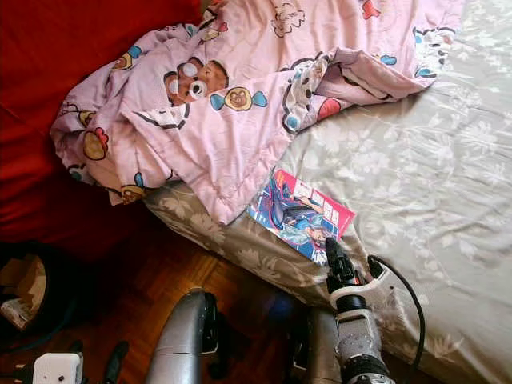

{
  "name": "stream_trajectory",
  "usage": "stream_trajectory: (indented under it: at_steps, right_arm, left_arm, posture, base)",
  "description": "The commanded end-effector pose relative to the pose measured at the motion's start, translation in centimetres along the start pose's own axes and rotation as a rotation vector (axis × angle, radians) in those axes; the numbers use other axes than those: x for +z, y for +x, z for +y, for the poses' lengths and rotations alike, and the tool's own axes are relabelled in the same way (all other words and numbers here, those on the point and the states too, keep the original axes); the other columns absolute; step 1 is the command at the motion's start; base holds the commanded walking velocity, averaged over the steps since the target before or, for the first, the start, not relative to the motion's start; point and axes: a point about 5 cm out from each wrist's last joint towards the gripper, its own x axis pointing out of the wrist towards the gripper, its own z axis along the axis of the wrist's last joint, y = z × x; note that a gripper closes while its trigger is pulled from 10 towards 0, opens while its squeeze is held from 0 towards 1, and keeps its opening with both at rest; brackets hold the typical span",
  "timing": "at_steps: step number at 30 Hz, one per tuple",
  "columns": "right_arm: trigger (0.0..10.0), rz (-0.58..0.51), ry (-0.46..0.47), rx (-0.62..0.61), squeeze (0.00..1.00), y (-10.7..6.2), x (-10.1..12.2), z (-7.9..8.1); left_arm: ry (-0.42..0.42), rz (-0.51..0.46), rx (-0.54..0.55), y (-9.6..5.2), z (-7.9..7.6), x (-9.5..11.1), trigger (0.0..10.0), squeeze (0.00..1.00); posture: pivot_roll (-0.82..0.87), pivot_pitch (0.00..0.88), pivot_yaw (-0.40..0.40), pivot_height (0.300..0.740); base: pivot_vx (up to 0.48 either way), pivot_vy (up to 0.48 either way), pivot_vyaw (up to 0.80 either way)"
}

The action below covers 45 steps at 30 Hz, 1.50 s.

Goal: Clean up the room

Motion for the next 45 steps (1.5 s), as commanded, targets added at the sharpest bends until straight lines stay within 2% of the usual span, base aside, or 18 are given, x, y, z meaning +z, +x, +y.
stream_trajectory:
  at_steps: [1,14,25,32,39,45]
  right_arm:
    - [10.0,0.036,0.023,-0.06,0.0,-1.2,-1.0,-1.2]
    - [10.0,0.064,0.063,-0.055,0.0,-0.5,-0.8,-0.9]
    - [10.0,0.113,0.048,-0.036,0.0,-0.3,-0.7,-0.7]
    - [10.0,0.157,0.021,-0.061,0.0,-0.7,-1.2,-1.2]
    - [10.0,0.166,0.028,-0.08,0.0,-0.9,-1.5,-1.3]
    - [10.0,0.225,0.043,-0.083,0.0,-1.4,-2.7,-1.4]
  left_arm:
    - [0.027,0.054,0.001,-1.1,0.4,-0.8,10.0,0.0]
    - [0.029,0.07,-0.004,-1.9,0.3,-0.8,10.0,0.0]
    - [0.028,0.084,-0.004,-2.4,0.2,-1.0,10.0,0.0]
    - [0.025,0.085,-0.008,-2.8,0.0,-0.8,10.0,0.0]
    - [0.023,0.089,-0.003,-3.4,-0.1,-0.7,10.0,0.0]
    - [0.028,0.088,-0.003,-3.8,0.0,-0.2,10.0,0.0]
  posture:
    - [0.27,0.486,0.088,0.643]
    - [0.28,0.502,0.095,0.643]
    - [0.28,0.515,0.09,0.643]
    - [0.29,0.531,0.097,0.643]
    - [0.31,0.54,0.099,0.643]
    - [0.33,0.55,0.117,0.643]
  base:
    - [0.0,0.0,0.0]
    - [0.0,0.0,0.0]
    - [0.0,0.0,0.0]
    - [0.0,0.0,0.0]
    - [0.0,0.0,0.0]
    - [0.0,0.0,0.0]
